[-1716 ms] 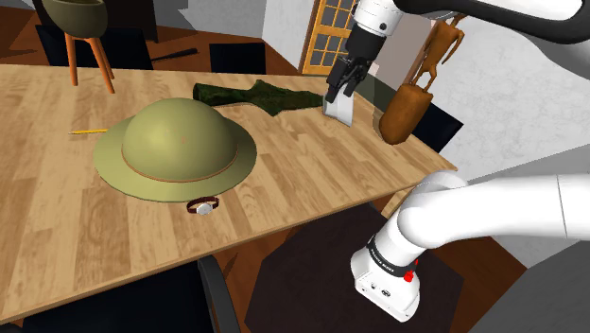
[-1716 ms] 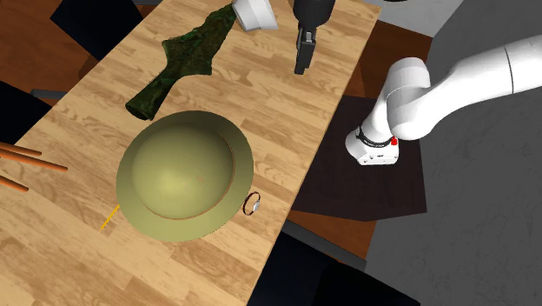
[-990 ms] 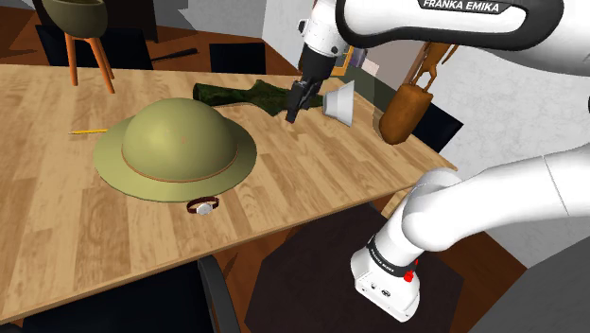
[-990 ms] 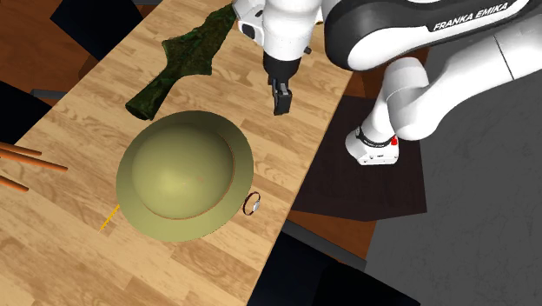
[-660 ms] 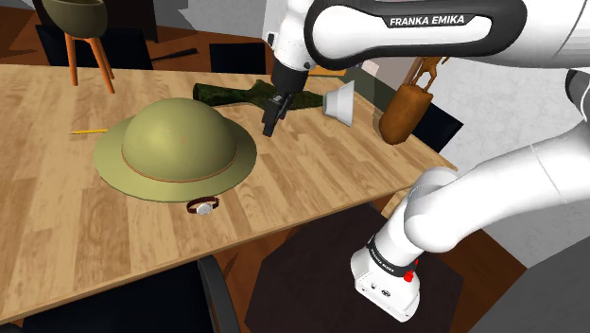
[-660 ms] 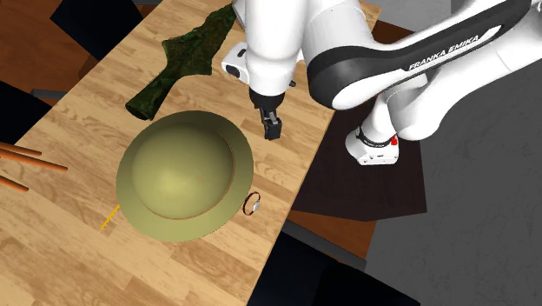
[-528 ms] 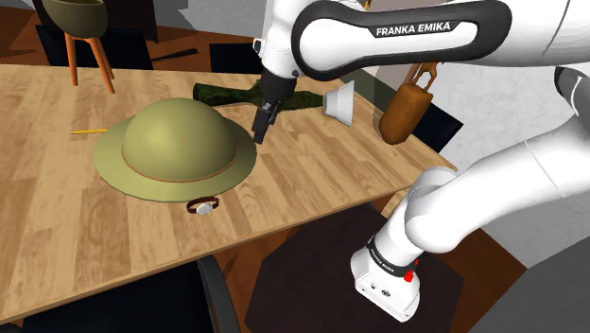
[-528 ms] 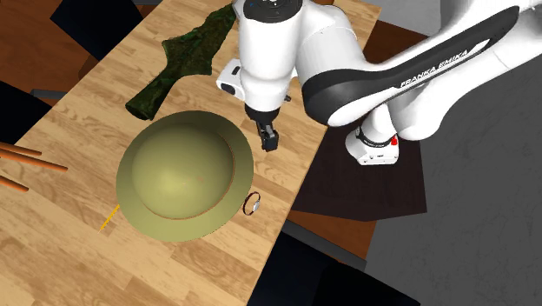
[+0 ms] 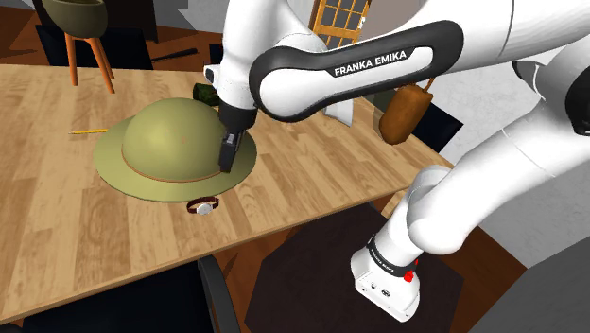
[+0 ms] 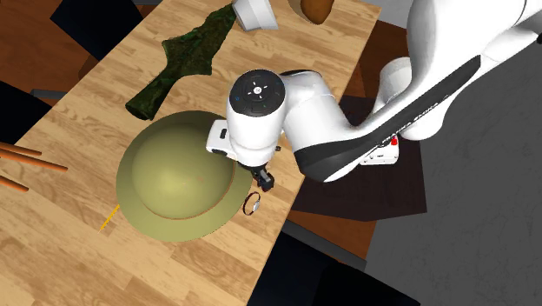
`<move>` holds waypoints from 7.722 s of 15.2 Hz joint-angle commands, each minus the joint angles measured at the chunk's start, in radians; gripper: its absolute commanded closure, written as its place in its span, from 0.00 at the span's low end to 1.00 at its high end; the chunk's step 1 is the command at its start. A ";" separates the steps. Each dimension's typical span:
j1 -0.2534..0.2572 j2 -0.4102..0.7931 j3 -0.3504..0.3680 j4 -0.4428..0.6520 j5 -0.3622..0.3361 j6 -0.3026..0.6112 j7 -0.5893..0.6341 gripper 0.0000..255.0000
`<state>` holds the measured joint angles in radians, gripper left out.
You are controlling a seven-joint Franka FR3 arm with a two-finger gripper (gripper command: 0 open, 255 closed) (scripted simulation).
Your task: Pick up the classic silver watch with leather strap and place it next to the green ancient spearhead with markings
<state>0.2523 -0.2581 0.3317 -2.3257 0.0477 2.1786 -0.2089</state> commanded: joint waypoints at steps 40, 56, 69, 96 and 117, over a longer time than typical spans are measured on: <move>0.071 0.268 0.117 0.086 -0.152 0.165 0.015 1.00; 0.071 0.166 0.109 0.205 -0.083 -0.044 -0.044 1.00; 0.050 0.107 0.071 0.281 -0.053 -0.170 -0.119 1.00; -0.214 0.190 -0.323 0.355 -0.034 -0.157 -0.785 1.00; -0.252 0.318 -0.364 0.262 -0.018 0.063 -0.874 1.00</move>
<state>0.0006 0.0552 -0.0330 -2.0544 0.0289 2.2271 -1.0831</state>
